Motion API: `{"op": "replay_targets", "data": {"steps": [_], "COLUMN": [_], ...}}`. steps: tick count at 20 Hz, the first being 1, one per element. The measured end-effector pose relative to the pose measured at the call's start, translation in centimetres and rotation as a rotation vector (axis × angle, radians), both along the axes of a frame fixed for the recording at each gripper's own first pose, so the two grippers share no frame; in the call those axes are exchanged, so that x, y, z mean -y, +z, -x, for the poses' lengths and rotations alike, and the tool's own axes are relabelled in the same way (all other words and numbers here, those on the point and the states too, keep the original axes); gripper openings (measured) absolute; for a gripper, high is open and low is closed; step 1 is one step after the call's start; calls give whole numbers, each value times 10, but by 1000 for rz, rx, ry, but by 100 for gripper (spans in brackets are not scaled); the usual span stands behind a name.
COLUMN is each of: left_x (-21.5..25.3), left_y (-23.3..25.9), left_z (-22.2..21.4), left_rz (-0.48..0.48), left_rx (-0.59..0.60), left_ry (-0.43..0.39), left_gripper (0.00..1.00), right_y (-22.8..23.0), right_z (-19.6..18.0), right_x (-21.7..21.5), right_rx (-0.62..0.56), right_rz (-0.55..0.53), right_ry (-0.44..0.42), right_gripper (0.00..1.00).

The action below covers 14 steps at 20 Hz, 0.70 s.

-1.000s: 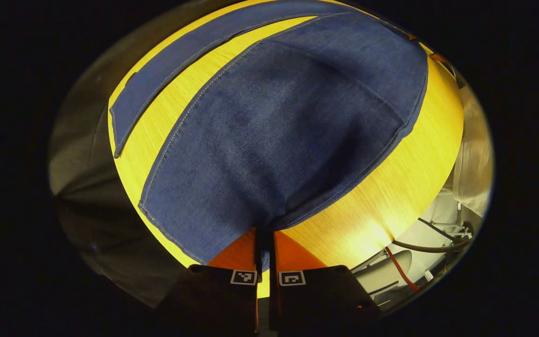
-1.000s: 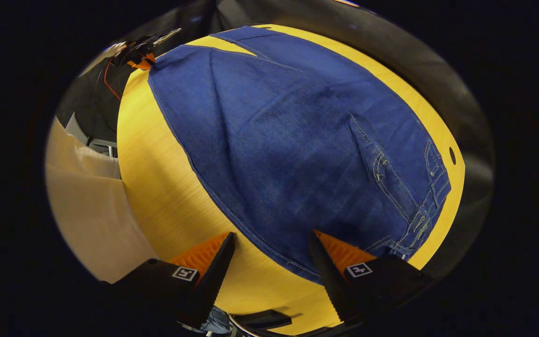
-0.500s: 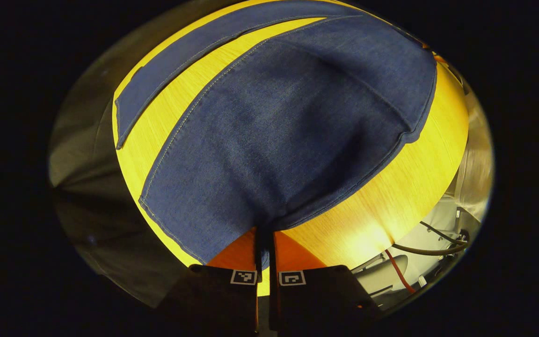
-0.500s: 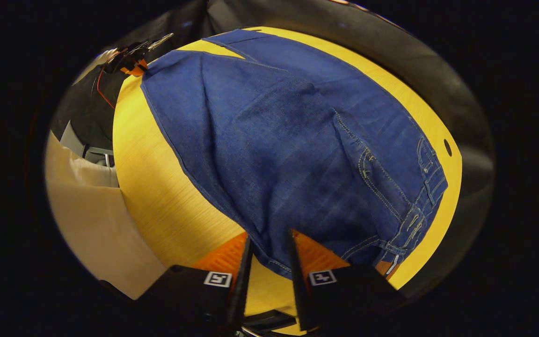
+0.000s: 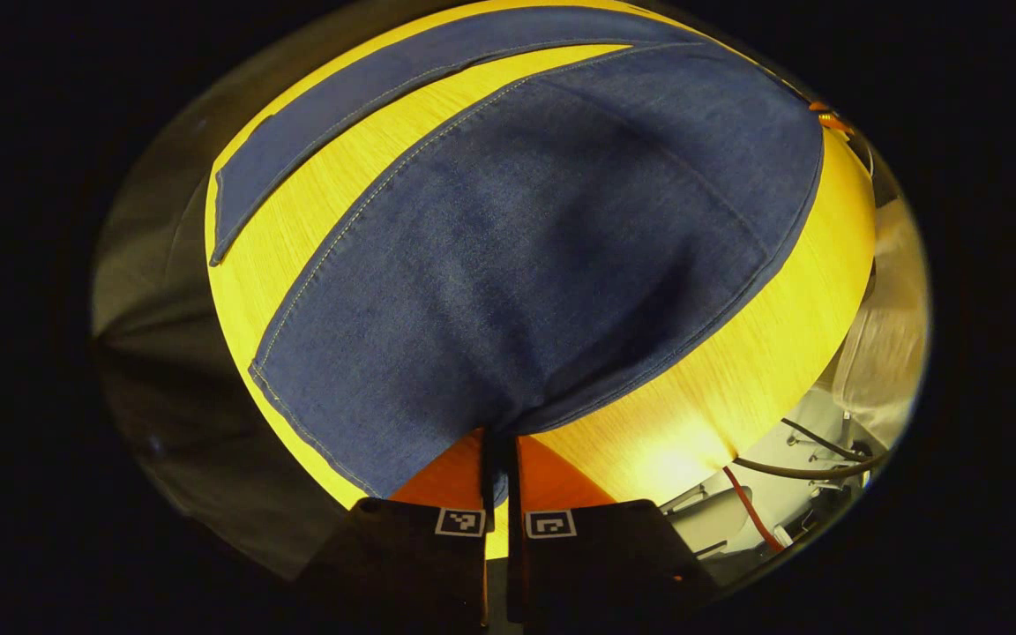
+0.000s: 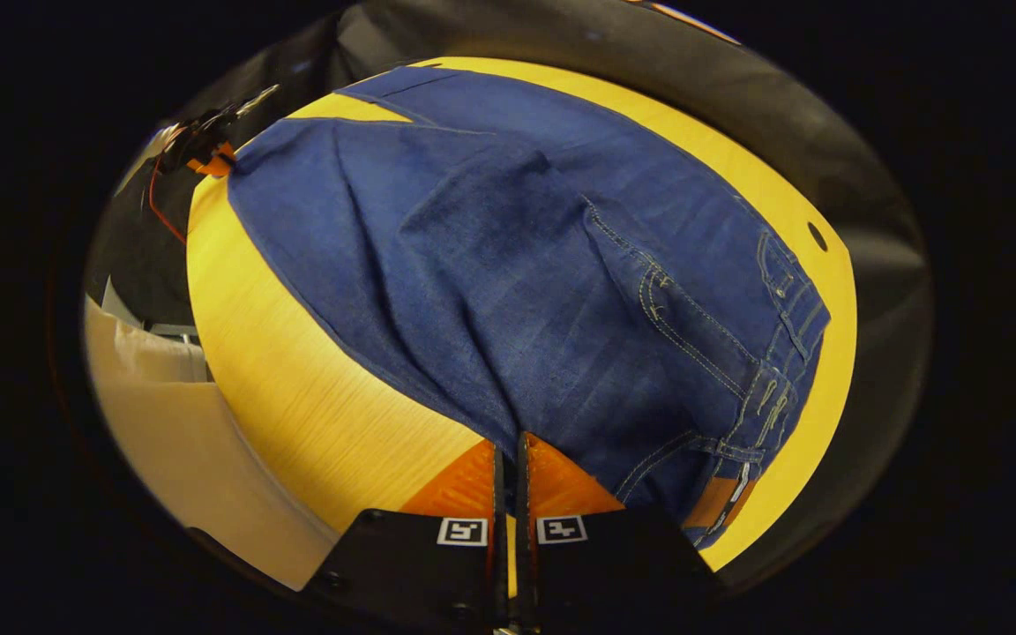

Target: Grasp the waist and the cuffs of the jeans and fold them to make the two legs overlap; first hold the waist and fold one-third of the jeans toward the cuffs, then hold the cuffs and fold the remaining one-third in the same direction to finish folding.

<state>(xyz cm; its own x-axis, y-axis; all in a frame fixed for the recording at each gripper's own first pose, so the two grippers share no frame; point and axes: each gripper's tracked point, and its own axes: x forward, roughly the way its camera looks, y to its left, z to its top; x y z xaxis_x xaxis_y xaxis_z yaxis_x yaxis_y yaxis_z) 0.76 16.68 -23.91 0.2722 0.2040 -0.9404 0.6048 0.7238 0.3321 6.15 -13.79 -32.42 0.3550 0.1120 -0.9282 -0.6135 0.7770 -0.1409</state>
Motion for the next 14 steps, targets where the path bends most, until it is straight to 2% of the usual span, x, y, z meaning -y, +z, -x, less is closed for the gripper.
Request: {"op": "replay_targets", "data": {"steps": [5,7,11,14], "left_x": [-1,-8,-10,-10], "left_y": [3,12,42,80], "left_z": [3,-1,-8,-22], "left_rz": [9,-13,-7,-39], "left_rx": [-74,-89,-80,-39], "left_ry": [-29,-59,-79,-133], "left_gripper": [0,0,0,0], "right_y": [6,15,45,83], "right_z": [6,10,2,-13], "right_x": [-2,-8,-13,-19], "right_rx": [85,118,195,270], "right_rz": [50,25,-24,-62], "right_ry": [-206,-277,-371,-417], "right_gripper": [6,4,0,3]}}
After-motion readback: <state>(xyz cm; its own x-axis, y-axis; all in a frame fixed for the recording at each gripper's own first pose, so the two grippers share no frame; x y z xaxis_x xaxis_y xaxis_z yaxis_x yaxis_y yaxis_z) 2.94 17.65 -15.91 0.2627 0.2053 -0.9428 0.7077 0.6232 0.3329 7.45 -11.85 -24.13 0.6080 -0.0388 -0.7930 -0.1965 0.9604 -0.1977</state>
